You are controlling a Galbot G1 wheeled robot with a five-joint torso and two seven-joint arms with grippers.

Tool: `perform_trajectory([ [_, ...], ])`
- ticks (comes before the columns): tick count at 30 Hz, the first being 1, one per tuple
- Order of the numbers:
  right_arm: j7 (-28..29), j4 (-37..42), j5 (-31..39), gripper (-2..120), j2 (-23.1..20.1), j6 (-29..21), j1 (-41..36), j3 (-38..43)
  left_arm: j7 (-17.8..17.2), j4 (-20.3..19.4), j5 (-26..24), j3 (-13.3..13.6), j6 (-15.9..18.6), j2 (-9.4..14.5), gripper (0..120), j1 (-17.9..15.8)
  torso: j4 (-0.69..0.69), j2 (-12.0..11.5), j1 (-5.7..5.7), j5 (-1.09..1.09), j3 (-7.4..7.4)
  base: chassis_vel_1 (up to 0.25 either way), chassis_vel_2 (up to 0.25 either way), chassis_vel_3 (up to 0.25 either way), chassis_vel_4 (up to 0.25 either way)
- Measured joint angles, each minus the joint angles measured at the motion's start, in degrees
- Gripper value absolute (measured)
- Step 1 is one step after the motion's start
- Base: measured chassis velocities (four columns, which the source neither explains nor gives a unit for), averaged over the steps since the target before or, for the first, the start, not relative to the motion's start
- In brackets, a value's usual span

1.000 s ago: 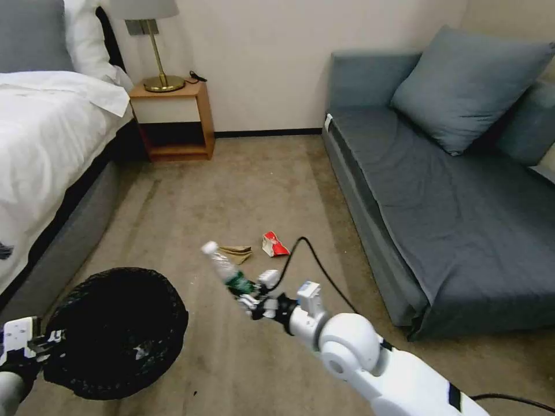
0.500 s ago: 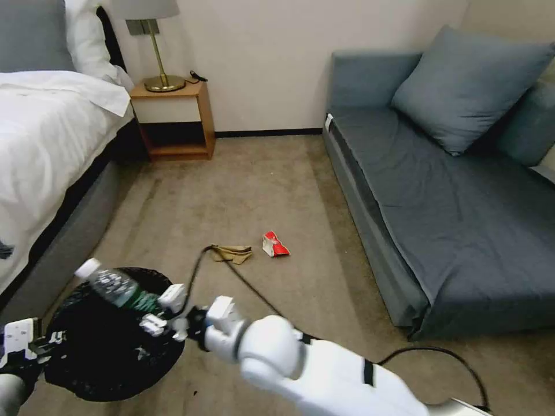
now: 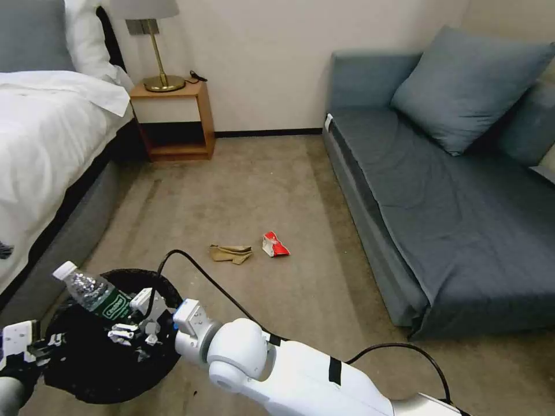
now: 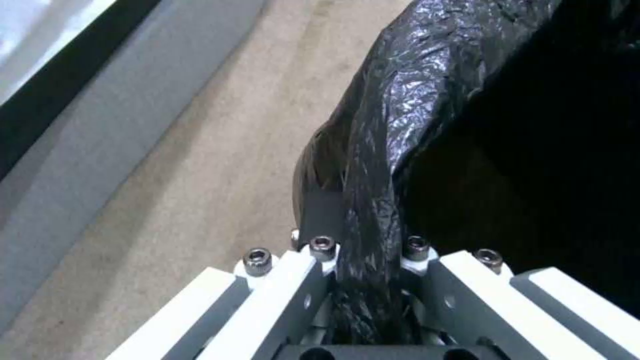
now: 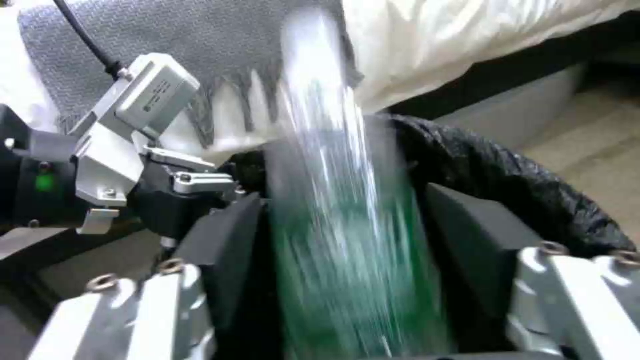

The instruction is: Pick up the trash bin, then pick up the garbage on the floor and place it into the trash bin.

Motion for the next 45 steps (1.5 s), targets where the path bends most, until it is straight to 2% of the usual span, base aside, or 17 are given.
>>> perform_trajectory([
  [1,0.03,0.02,-0.01,76,-0.04,-0.11,-0.16,0.05,-0.01,0.07,-0.02,0.06,0.00,0.03,3,-0.06,0.00,0.00,0.00,0.00,0.00,0.000,0.000,0.000,0.000],
  [3,0.03,0.02,-0.01,76,-0.04,-0.11,-0.16,0.05,-0.01,0.07,-0.02,0.06,0.00,0.03,3,-0.06,0.00,0.00,0.00,0.00,0.00,0.000,0.000,0.000,0.000],
  [6,0.29,0.93,-0.27,92,-0.65,-0.32,-1.12,0.46,-0.04,0.48,-0.02,0.13,0.00,0.16,3,-0.10,0.00,0.00,0.00,0.00,0.00,0.000,0.000,0.000,0.000],
  [10,0.28,2.90,-1.14,99,-1.84,-0.20,-2.79,1.95,-0.04,0.72,-0.04,0.12,0.00,0.34,3,-0.09,0.01,0.00,0.00,0.01,0.00,0.000,0.000,0.000,0.000],
  [12,0.25,4.15,-1.31,99,-2.87,-0.22,-3.93,3.06,-0.04,0.86,-0.04,0.10,0.00,0.47,3,-0.07,0.01,0.00,0.00,0.01,0.00,0.000,0.000,0.000,0.000],
  [16,-0.73,8.93,-4.13,100,-8.35,0.02,-8.86,8.79,0.09,1.68,-0.04,-0.24,0.00,0.94,3,0.03,-0.01,0.00,0.00,0.02,0.00,0.000,0.000,0.000,0.000],
  [17,-0.73,8.93,-4.13,100,-8.35,0.02,-8.86,8.79,0.09,1.68,-0.04,-0.24,0.00,0.94,3,0.03,-0.01,0.00,0.00,0.02,0.00,0.000,0.000,0.000,0.000],
  [21,-2.64,12.08,-6.07,100,-14.05,2.55,-13.82,15.61,0.20,2.68,-0.01,-0.96,0.00,1.34,3,0.18,-0.01,0.00,0.00,0.01,0.00,0.000,0.000,0.000,0.000],
  [22,-2.64,12.08,-6.07,100,-14.05,2.55,-13.82,15.61,0.20,2.68,-0.01,-0.96,0.00,1.34,3,0.18,-0.01,0.00,0.00,0.01,0.00,0.000,0.000,0.000,0.000],
  [26,-4.54,13.43,-10.09,100,-19.14,9.12,-21.07,25.43,0.39,3.38,-0.51,-2.62,0.00,1.79,3,0.53,0.00,0.00,0.00,0.03,0.00,0.000,0.000,0.000,0.000],
  [35,-4.82,11.48,-11.09,100,-21.70,15.91,-28.64,33.79,0.46,3.99,-0.83,-3.20,0.00,1.81,3,0.57,0.00,0.00,0.00,0.03,-0.01,0.000,0.000,0.000,0.000],
  [45,-5.17,8.38,-11.60,100,-21.20,16.91,-30.09,34.41,0.52,4.56,-0.76,-3.05,0.00,1.80,3,0.10,0.00,0.00,0.00,0.01,-0.01,-0.063,0.048,0.058,-0.059],
])
